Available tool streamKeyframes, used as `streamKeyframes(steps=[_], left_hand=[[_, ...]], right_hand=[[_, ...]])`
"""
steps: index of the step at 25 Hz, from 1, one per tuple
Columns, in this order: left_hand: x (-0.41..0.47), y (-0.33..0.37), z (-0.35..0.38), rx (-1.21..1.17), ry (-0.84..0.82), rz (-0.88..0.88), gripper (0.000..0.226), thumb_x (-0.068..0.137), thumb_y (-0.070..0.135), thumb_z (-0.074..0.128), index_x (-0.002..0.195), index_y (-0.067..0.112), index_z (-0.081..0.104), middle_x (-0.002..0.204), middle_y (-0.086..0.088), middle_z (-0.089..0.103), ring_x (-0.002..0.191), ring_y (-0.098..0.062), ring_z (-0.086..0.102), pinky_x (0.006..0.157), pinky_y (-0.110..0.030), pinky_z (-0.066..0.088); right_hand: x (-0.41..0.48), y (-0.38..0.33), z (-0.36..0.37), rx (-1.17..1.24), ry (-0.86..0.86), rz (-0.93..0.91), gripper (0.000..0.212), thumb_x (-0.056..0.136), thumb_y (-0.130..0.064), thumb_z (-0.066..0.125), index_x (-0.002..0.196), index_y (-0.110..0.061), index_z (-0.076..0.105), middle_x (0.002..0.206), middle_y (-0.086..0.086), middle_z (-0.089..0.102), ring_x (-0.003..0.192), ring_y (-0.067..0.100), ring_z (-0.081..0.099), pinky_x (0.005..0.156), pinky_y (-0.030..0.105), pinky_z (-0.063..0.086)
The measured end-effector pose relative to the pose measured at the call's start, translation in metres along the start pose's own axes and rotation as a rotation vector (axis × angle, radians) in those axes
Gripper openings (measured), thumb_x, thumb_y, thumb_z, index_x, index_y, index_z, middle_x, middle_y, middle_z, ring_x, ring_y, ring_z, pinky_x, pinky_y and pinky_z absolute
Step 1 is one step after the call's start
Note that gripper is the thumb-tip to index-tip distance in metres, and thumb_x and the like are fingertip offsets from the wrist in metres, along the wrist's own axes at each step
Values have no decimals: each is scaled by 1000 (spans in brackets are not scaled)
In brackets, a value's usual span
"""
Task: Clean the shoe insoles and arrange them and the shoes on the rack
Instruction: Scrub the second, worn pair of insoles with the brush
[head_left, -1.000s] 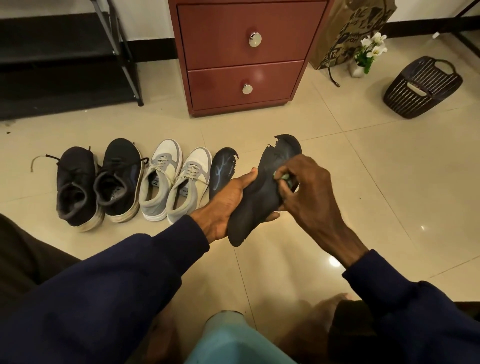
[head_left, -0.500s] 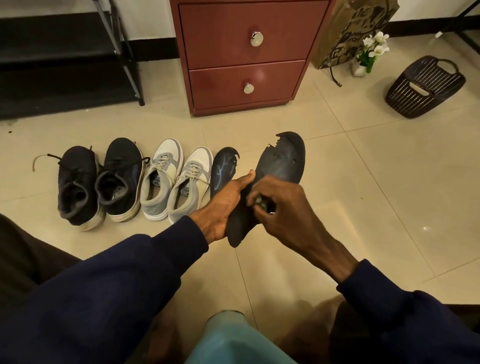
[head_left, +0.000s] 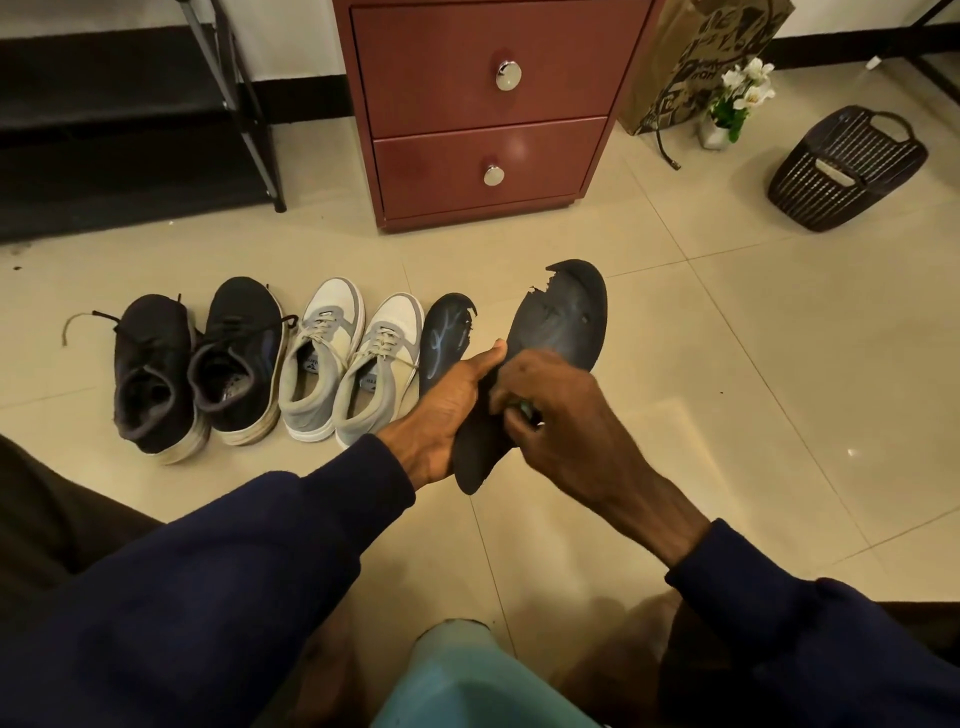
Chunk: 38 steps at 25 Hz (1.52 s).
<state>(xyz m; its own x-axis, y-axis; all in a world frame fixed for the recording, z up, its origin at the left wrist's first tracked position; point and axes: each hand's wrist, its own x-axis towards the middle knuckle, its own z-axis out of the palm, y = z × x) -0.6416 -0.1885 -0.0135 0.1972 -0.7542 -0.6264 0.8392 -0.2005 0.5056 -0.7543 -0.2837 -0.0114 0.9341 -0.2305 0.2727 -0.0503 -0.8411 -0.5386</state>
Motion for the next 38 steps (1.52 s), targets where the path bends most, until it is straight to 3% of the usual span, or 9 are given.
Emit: streamKeyframes(steps=[5,10,15,20,25,29,31,35,38], left_hand=[[-2,-2,6,16,-15,23,34,107,40,49,119,14,68,111,-15,76,89,-32,76,75,-43,63],[0,-2,0,-8,8,-9,36,104,42,54,112,10,69,88,-11,73,76,-23,71,73,-36,61],[-2,-5,6,25,12,12,33,107,38,49,112,13,70,103,-13,78,81,-27,76,67,-39,63],[2,-2,-1,8,41,10,36,103,41,56,113,10,71,93,-12,73,78,-24,71,79,-39,60],[1,-5,3,7,34,21,34,106,38,51,124,14,67,116,-14,75,89,-28,75,69,-38,63],[1,-5,-1,0,38,5,33,104,39,55,106,11,71,87,-11,74,72,-22,72,70,-35,59],[1,-5,-1,1,43,12,32,104,39,54,103,11,70,79,-9,72,66,-21,71,64,-33,59],[3,-4,3,37,9,18,38,107,41,48,124,12,65,112,-15,76,88,-30,76,66,-36,61],[3,-5,0,35,11,17,37,107,41,49,124,12,66,112,-15,76,90,-30,75,70,-38,61]], right_hand=[[8,36,-23,-106,275,197,13,81,3,71,87,-9,69,90,5,66,82,17,61,75,37,54],[-1,1,0,-3,-14,-12,17,79,5,71,88,-10,69,92,3,67,86,17,61,77,33,54],[3,34,-20,-91,231,167,17,79,4,72,87,-11,68,90,3,65,83,15,60,73,36,54],[-3,-1,5,-3,30,7,18,80,5,71,88,-10,68,92,3,66,86,15,60,78,28,53],[6,35,-15,-66,213,170,17,81,2,71,88,-12,67,90,1,64,82,11,59,73,32,54],[-2,4,4,13,37,32,17,82,3,70,89,-11,67,92,2,65,86,13,59,79,21,51],[0,5,3,-1,-3,-8,17,82,4,69,88,-11,67,92,2,65,86,14,59,78,24,51],[7,39,-18,-66,180,153,18,81,4,70,87,-12,66,89,1,63,82,12,58,72,30,51],[3,34,-16,-45,189,164,19,81,3,72,89,-13,67,91,1,64,82,10,59,73,26,53]])
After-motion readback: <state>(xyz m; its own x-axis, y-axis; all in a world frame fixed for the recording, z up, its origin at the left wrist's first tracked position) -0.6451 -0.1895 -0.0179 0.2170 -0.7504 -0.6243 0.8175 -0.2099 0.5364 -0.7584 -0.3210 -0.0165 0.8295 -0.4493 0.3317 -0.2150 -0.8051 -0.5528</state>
